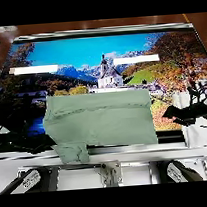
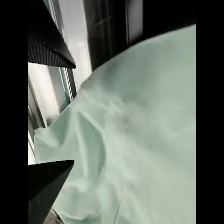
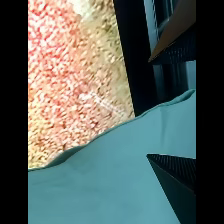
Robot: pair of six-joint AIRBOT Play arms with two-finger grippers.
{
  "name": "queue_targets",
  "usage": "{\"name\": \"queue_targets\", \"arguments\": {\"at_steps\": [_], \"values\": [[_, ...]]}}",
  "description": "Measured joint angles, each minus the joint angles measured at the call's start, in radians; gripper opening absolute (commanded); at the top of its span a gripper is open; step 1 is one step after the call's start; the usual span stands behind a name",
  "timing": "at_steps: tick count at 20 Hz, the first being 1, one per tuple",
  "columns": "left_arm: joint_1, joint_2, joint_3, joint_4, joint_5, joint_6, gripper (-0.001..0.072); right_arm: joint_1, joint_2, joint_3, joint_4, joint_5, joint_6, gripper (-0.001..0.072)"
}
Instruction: Fold the shirts.
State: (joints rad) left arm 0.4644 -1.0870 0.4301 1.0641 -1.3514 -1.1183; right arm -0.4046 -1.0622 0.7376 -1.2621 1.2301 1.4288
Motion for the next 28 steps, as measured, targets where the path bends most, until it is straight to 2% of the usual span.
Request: {"name": "queue_targets", "arguments": {"at_steps": [5, 6, 9, 10, 11, 12, 14, 19, 28], "values": [[-0.045, -0.065, -0.007, -0.016, 0.04, 0.016, 0.0645, -0.002, 0.003, -0.003, 0.008, -0.03, 0.026, 0.0657], [-0.053, -0.076, -0.008, -0.019, 0.042, 0.02, 0.059, -0.002, 0.003, -0.004, 0.008, -0.031, 0.031, 0.0657], [-0.069, -0.098, -0.008, -0.045, 0.06, 0.027, 0.0299, -0.002, 0.003, -0.004, 0.01, -0.036, 0.045, 0.0656], [-0.072, -0.103, -0.009, -0.051, 0.06, 0.029, 0.0139, -0.003, 0.003, -0.004, 0.009, -0.037, 0.052, 0.0657], [-0.073, -0.106, -0.009, -0.058, 0.059, 0.031, 0.0075, -0.003, 0.003, -0.004, 0.006, -0.037, 0.055, 0.0657], [-0.075, -0.108, -0.009, -0.059, 0.06, 0.031, 0.004, -0.003, 0.003, -0.004, 0.005, -0.037, 0.061, 0.0658], [-0.077, -0.111, -0.009, -0.068, 0.048, 0.037, 0.004, -0.003, 0.003, -0.004, -0.006, -0.031, 0.065, 0.0659], [-0.077, -0.113, -0.008, -0.073, 0.016, 0.053, 0.0039, -0.005, -0.016, -0.025, -0.069, 0.086, 0.024, 0.0658], [-0.077, -0.109, -0.008, -0.074, -0.017, 0.053, 0.0039, -0.003, -0.184, -0.134, 0.036, 0.143, -0.072, 0.0647]]}}
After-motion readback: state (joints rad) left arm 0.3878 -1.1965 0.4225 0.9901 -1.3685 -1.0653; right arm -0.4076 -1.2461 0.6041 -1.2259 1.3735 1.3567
